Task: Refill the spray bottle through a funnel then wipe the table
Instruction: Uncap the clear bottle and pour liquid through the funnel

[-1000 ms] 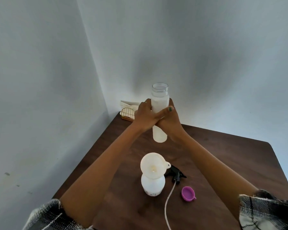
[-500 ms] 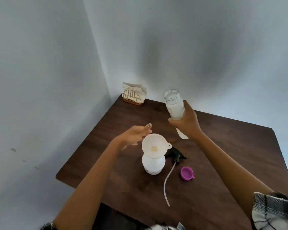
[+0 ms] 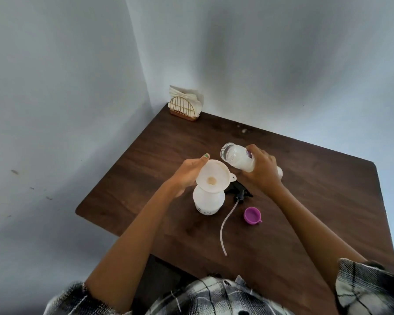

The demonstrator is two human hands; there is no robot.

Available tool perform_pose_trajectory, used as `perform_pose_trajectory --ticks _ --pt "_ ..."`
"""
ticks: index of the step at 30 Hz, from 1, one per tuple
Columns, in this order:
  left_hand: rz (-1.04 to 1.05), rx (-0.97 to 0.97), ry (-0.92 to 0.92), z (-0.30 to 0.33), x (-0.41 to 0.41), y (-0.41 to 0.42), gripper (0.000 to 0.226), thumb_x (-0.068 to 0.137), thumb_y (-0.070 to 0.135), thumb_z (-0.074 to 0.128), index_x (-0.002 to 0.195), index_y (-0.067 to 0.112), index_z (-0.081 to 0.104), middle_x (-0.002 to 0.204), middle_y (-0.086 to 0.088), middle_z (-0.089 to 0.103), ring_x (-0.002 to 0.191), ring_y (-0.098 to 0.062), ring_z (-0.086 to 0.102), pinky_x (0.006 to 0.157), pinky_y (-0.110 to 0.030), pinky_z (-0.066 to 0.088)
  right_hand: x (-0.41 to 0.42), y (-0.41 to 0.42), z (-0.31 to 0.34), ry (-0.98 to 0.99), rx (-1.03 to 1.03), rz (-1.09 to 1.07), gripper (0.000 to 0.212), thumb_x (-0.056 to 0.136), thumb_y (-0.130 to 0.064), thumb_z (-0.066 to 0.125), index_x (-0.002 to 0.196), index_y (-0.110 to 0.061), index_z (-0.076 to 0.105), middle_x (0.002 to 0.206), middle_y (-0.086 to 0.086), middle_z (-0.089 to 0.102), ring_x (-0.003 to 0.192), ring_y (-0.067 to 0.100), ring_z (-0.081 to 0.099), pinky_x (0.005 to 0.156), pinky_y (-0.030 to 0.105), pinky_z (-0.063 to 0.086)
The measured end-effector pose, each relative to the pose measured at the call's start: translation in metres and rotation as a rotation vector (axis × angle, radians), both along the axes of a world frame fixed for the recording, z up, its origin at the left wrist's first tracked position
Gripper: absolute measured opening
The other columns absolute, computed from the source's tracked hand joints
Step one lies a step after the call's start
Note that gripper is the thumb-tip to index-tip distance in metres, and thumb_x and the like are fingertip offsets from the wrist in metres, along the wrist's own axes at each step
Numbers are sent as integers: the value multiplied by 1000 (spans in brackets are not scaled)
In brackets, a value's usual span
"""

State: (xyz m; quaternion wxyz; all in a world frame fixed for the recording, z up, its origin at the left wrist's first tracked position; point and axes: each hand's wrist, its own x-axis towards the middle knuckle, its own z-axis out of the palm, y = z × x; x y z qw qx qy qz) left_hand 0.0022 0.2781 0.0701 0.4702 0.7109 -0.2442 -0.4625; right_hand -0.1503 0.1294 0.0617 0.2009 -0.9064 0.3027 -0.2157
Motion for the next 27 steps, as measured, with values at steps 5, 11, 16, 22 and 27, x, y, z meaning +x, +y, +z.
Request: perform_pose_trajectory --ticks 5,11,16,22,27 --pt "44 -64 -27 3 0 -2 48 97 44 45 100 2 67 87 -8 59 80 -18 54 68 -28 43 -2 -4 3 26 -155 42 47 64 -31 81 99 -9 59 89 7 65 82 28 59 77 36 32" --pt "63 -84 -63 2 0 -2 49 96 42 46 98 -2 67 84 -8 59 77 -16 52 65 -25 43 -2 -7 5 44 -246 56 47 64 -32 81 99 -9 60 86 8 65 78 29 57 77 39 34" --pt "80 -74 -96 -1 0 -3 55 95 45 48 98 -8 64 84 -7 58 78 -17 50 67 -28 40 0 -12 9 60 -333 74 43 64 -30 79 97 -10 61 84 8 65 77 30 58 75 41 36" --pt "72 -85 -87 -3 1 -3 51 95 44 47 102 -4 66 90 -9 62 79 -15 55 66 -25 43 3 -11 12 71 -407 75 43 63 -20 83 99 -11 60 88 8 66 80 30 60 77 43 37" --pt "80 -81 -77 -3 1 -3 51 95 43 48 104 -4 65 93 -9 64 83 -16 57 69 -26 44 4 -11 12 78 -432 65 41 65 -9 79 101 -13 60 91 7 65 85 30 60 82 45 37"
